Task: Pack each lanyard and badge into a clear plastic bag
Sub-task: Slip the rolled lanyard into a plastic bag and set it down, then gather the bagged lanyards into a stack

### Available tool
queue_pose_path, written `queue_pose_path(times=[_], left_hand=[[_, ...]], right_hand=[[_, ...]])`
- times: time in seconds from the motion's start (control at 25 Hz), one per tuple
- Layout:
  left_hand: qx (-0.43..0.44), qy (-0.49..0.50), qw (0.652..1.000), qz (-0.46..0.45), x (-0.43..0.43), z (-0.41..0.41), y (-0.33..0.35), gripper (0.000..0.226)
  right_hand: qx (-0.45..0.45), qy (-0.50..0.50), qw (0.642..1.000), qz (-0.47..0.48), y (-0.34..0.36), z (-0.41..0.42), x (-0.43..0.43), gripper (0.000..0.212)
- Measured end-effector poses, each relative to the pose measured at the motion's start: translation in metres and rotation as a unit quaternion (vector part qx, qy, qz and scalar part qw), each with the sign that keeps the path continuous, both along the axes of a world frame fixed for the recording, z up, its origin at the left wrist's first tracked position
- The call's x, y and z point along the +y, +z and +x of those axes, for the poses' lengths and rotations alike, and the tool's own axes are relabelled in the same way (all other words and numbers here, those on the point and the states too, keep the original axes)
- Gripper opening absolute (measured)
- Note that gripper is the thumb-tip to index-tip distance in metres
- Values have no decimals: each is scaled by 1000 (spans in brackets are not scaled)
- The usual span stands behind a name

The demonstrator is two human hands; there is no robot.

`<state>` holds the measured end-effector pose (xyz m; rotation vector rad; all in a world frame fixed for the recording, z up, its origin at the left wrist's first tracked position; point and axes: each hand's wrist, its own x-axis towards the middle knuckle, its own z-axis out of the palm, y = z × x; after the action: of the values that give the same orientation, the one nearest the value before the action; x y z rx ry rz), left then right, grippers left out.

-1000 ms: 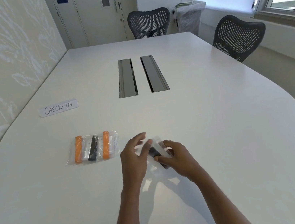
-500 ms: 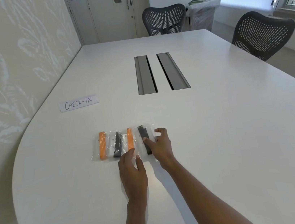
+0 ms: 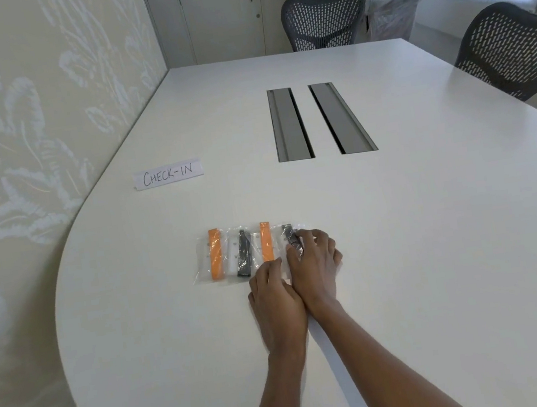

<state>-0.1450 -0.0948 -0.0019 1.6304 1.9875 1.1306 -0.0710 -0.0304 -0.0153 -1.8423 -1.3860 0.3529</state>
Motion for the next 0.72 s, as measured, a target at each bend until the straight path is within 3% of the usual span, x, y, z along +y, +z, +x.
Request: queue_pose_path(times=[0.36,0.56,0.64,0.72], left_hand=[[-57,2,997,46,-7,-4,1,49],[5,57,988,142,5,-59,17,43],[24,92,992,80,20,-88,28,41],[-9,102,993,-51,40,-114,37,56]], right_hand=[[-50,15,998,-25,-1,1,0,40],[-37,-9,999,-12,0,-2,2,45],[-37,-13,999,-23,1,-3,0,53],[-41,-13,998,-36,4,-5,1,62]])
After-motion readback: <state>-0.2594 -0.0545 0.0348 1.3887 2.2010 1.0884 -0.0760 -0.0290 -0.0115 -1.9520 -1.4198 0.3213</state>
